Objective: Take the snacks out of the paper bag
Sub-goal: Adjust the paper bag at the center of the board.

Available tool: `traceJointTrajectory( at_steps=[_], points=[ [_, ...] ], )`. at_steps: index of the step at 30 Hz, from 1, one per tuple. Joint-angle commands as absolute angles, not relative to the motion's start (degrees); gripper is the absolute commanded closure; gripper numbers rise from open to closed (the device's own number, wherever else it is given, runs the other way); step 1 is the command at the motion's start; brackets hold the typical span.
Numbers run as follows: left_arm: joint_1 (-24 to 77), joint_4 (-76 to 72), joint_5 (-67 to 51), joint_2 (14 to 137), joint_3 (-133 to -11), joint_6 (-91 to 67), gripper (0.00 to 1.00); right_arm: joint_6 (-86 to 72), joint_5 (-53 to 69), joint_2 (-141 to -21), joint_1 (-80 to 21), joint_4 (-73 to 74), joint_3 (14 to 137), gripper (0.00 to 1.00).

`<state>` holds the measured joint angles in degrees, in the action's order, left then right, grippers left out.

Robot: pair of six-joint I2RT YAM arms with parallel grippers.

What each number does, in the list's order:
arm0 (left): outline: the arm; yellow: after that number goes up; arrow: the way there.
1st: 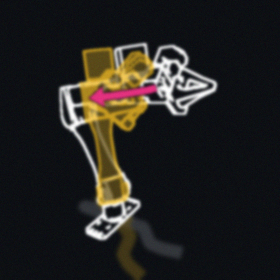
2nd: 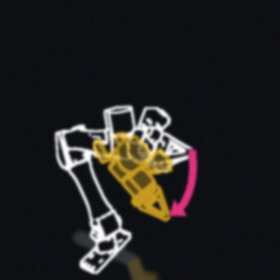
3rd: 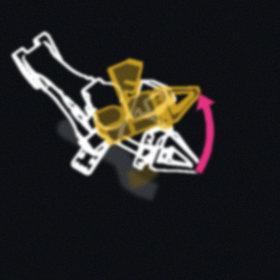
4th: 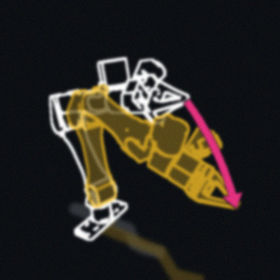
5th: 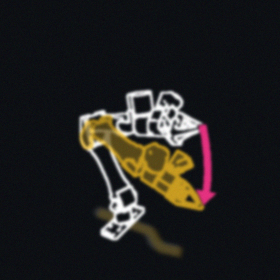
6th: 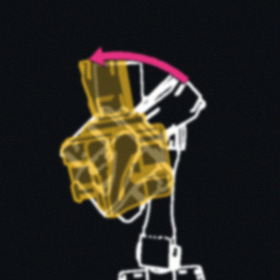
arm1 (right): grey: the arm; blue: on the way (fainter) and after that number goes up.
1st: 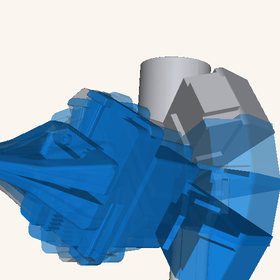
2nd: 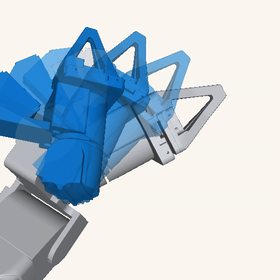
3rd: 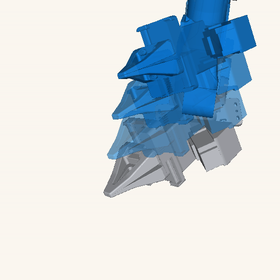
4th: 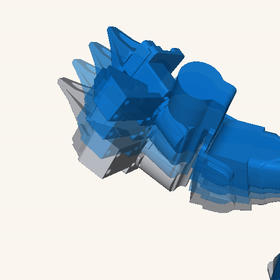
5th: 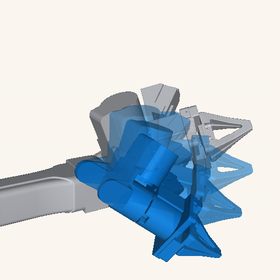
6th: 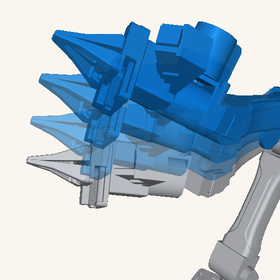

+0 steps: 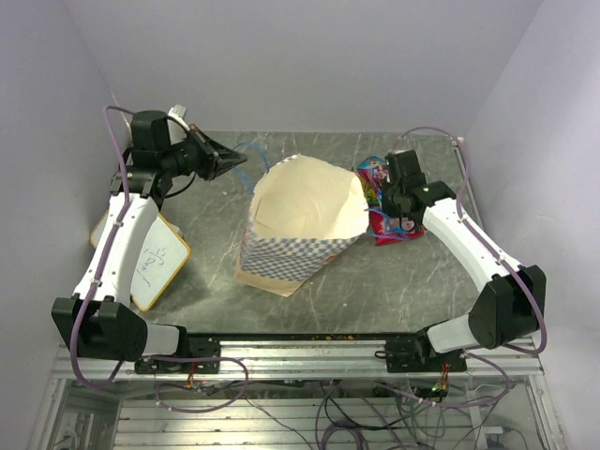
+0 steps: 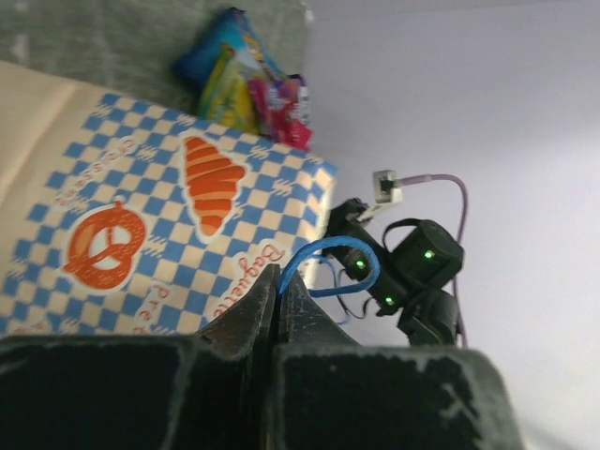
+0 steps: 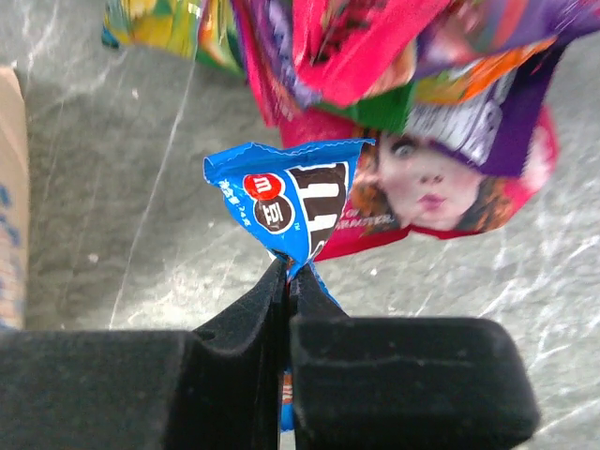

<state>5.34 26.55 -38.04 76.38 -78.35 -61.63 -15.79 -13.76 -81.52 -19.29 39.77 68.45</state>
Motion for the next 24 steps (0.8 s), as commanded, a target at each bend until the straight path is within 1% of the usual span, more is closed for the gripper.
traceJointTrajectory(
  at_steps=[1, 6, 8, 9, 13, 14, 15, 16, 17, 18, 21, 23, 24],
  points=[
    [2.4, 37.5, -37.9, 74.2, -79.3, -51.0, 0.93, -18.9, -8.3, -78.8, -19.3, 38.2, 63.9, 1.00],
    [1.8, 43.3, -34.7, 73.8, -80.4, -48.9, 0.93, -19.5, -6.6, -80.0, -19.3, 35.4, 61.0, 1.00],
    [1.8, 47.2, -33.4, 74.6, -82.1, -47.4, 0.88, -20.0, -4.6, -80.7, -19.3, 33.0, 60.2, 1.00],
    [1.8, 48.9, -32.4, 74.8, -83.4, -46.5, 0.83, -20.3, -3.6, -81.5, -19.3, 31.9, 59.9, 1.00],
    [1.8, 53.9, -27.8, 75.0, -89.7, -43.3, 0.59, -21.8, -1.3, -84.1, -19.3, 28.0, 59.1, 1.00],
    [1.7, 54.9, -26.6, 75.0, -91.2, -42.8, 0.55, -22.0, -1.6, -84.7, -19.3, 27.1, 59.0, 1.00],
    [1.7, 56.5, -25.7, 74.9, -92.6, -42.3, 0.44, -22.2, -2.3, -85.3, -19.3, 26.7, 59.0, 1.00],
    [1.8, 57.3, -24.7, 74.8, -94.1, -42.0, 0.29, -22.2, -3.4, -85.9, -19.3, 26.7, 59.3, 0.97],
    [1.7, 58.3, -23.6, 74.5, -95.1, -41.7, 0.18, -22.3, -3.9, -86.3, -19.3, 27.3, 59.8, 0.92],
    [1.7, 59.4, -22.4, 74.2, -96.0, -41.5, 0.13, -22.1, -4.3, -86.7, -19.3, 27.6, 60.2, 0.88],
    [1.7, 61.7, -18.1, 72.8, -97.5, -40.8, 0.09, -21.5, -5.0, -86.5, -19.3, 27.4, 60.1, 0.73],
    [1.6, 63.5, -15.7, 72.0, -98.2, -40.6, 0.06, -20.4, -4.2, -86.3, -19.3, 27.7, 60.3, 0.56],
    [1.6, 64.3, -14.7, 71.7, -98.7, -40.4, 0.04, -20.1, -4.1, -86.4, -19.2, 28.7, 61.0, 0.50]
  ],
)
